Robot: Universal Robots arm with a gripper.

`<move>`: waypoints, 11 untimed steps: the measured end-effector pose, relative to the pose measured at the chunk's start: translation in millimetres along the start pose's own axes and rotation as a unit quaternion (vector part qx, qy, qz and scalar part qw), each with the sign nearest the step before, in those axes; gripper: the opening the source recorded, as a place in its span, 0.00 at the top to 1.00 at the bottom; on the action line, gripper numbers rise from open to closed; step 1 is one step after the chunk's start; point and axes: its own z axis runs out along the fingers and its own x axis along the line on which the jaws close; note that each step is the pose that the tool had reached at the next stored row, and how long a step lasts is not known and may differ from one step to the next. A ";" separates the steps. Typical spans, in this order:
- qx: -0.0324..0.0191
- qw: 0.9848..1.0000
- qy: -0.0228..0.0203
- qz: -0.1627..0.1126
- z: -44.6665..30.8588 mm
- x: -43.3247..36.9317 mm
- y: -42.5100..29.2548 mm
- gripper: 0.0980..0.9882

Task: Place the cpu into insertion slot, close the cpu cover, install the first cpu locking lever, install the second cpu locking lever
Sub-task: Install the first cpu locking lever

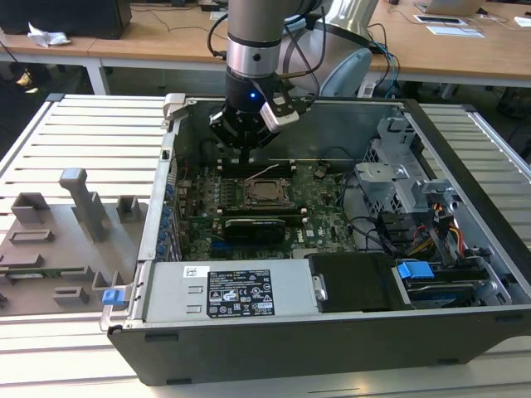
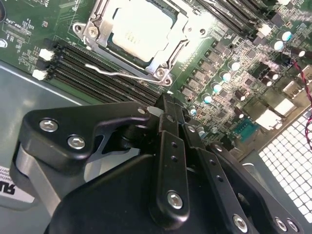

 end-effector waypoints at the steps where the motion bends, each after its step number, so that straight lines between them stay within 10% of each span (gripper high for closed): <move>1: 0.000 1.000 0.000 0.000 1.2 0.0 0.0 0.99; 11: 0.000 1.000 0.000 0.000 9.0 -0.4 0.1 0.99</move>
